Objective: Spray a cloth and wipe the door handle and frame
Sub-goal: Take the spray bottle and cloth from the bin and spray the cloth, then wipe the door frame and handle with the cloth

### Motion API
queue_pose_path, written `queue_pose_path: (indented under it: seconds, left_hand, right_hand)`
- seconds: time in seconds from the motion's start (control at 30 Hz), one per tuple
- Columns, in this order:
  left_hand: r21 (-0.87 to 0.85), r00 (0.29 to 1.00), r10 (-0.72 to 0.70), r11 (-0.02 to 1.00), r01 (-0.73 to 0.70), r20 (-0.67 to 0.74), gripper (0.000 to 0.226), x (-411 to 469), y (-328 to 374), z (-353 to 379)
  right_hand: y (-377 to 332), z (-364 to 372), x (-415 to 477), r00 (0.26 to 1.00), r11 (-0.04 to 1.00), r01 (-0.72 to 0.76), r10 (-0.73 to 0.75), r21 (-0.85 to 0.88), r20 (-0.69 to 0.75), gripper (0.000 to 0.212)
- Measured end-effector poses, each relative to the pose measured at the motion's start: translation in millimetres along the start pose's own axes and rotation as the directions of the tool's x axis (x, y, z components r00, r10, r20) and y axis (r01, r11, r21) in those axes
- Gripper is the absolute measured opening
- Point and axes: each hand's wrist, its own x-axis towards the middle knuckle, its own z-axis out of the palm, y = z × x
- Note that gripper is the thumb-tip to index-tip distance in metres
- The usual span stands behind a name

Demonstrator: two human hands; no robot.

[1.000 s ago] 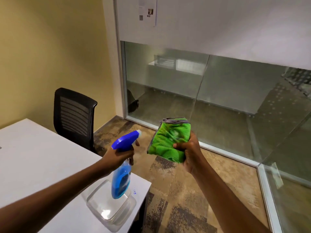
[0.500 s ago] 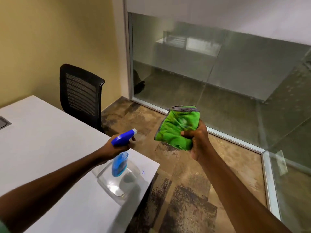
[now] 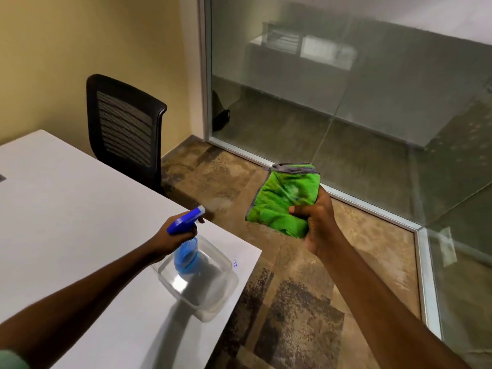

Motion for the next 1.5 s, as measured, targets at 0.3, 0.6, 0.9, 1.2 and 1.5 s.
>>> queue_pose_path:
  seconds: [0.3,0.6,0.9,1.2,1.5]
  left_hand:
    - [-0.086,1.0,-0.013,0.996,0.011,-0.021,0.048,2.4,-19.2,-17.6]
    - [0.105,0.995,-0.064,0.992,0.071,-0.074,0.08,-6.4,-16.6,-30.0]
    - [0.739,0.959,0.092,0.658,0.143,-0.267,0.138,-30.4,40.5,-89.9]
    - [0.675,0.807,0.59,0.591,-0.441,0.01,0.09,-36.1,151.4,35.1]
    - [-0.19,0.825,0.527,0.848,-0.494,0.206,0.056,-81.4,291.3,251.3]
  right_hand:
    - [23.9,15.4,4.5,0.999,0.999,-0.036,0.037,-0.038,0.003,0.069]
    - [17.7,24.6,-8.2,1.0,1.0,0.022,-0.023,0.009,0.012,0.081]
    - [-23.7,11.3,-40.9,0.991,0.987,0.127,-0.13,0.102,0.024,0.075]
    - [-72.4,-28.5,-96.7,0.968,0.954,0.248,-0.251,0.17,-0.001,0.074]
    - [-133.3,-108.3,-182.8,0.904,0.902,0.417,-0.399,0.114,-0.154,0.069]
